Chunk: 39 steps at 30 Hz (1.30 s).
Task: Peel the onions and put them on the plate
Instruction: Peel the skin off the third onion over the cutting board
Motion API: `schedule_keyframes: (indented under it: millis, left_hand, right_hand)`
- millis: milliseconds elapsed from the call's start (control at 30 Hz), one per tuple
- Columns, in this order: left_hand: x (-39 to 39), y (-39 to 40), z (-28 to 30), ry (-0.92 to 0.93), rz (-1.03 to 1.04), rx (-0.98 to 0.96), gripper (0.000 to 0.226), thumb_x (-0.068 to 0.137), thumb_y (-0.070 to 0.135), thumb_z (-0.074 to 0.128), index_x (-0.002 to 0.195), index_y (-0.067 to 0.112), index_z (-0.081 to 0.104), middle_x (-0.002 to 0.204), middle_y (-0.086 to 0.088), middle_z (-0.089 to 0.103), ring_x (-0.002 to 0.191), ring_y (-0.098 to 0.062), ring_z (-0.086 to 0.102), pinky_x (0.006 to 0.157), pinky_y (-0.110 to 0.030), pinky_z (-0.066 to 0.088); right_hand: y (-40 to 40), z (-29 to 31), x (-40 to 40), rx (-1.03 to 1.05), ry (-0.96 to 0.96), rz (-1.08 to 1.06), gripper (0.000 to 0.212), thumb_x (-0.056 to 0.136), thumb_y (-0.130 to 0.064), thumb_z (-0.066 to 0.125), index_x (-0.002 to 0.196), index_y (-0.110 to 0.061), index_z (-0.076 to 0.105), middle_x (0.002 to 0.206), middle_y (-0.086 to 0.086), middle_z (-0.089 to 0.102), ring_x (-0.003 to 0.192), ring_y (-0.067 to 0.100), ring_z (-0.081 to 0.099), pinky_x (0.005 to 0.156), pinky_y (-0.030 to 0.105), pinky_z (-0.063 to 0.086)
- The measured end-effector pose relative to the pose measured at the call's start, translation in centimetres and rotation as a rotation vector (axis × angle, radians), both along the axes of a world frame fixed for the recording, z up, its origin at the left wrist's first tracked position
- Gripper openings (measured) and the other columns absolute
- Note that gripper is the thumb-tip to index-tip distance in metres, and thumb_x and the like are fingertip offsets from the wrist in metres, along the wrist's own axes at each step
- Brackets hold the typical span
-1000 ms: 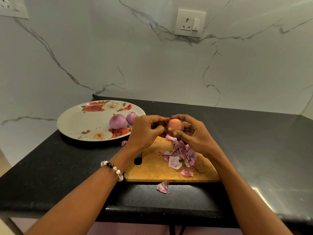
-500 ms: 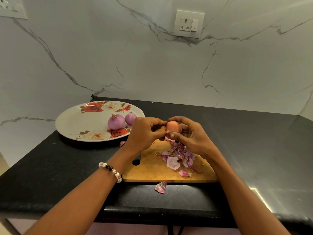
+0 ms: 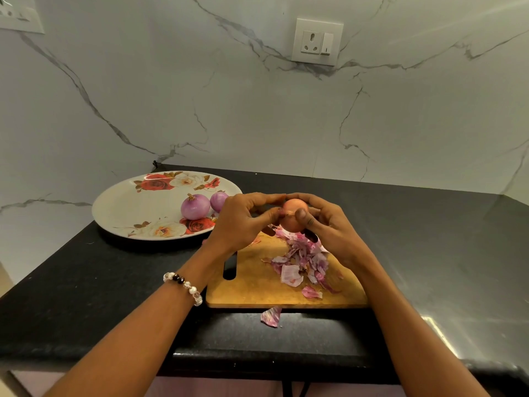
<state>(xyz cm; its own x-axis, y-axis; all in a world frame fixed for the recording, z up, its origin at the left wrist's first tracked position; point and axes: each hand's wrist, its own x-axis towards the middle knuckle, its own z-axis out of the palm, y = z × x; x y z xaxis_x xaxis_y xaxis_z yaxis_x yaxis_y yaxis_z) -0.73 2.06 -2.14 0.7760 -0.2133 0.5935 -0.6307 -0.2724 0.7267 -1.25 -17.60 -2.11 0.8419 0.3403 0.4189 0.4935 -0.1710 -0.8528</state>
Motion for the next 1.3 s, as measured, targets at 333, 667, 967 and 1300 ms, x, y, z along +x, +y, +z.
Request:
schedule_keyframes:
  millis: [333,667,967,1300]
  left_hand:
    - [-0.4,-0.6,-0.6,-0.065,0.122,0.031,0.025,0.084,0.012,0.069,0.109,0.007,0.07,0.095,-0.005,0.072,0.079,-0.006,0.067,0.071,-0.014,0.054]
    - [0.0,-0.6,-1.0,-0.185,0.196,0.055,0.023,0.086,0.01,0.067,0.108,0.006,0.07,0.092,-0.009,0.073,0.075,-0.014,0.07,0.07,-0.02,0.057]
    - [-0.2,-0.8,-0.6,-0.209,0.025,0.016,0.032,0.082,0.021,0.07,0.111,0.008,0.068,0.101,-0.006,0.072,0.08,-0.007,0.069,0.068,-0.018,0.056]
    - [-0.1,-0.7,-1.0,-0.201,0.084,0.017,0.02,0.081,0.009,0.072,0.1,0.005,0.073,0.084,0.003,0.071,0.076,-0.002,0.067,0.066,-0.013,0.054]
  right_hand:
    - [0.1,-1.0,0.8,-0.153,-0.111,-0.053,0.073,0.081,-0.077,0.051,0.132,-0.024,0.054,0.124,-0.006,0.061,0.113,0.02,0.062,0.091,0.037,0.058]
    - [0.3,-0.6,0.5,-0.071,-0.01,-0.038,0.044,0.092,-0.036,0.048,0.131,-0.015,0.056,0.123,0.004,0.062,0.111,0.02,0.063,0.088,0.028,0.057]
    - [0.6,-0.3,0.4,0.114,0.136,-0.072,0.046,0.092,-0.044,0.039,0.119,-0.015,0.063,0.116,0.011,0.066,0.103,0.026,0.067,0.085,0.032,0.059]
    - [0.7,-0.7,1.1,0.027,0.057,-0.064,0.048,0.093,-0.048,0.041,0.119,-0.014,0.063,0.113,0.008,0.066,0.104,0.029,0.066,0.08,0.027,0.058]
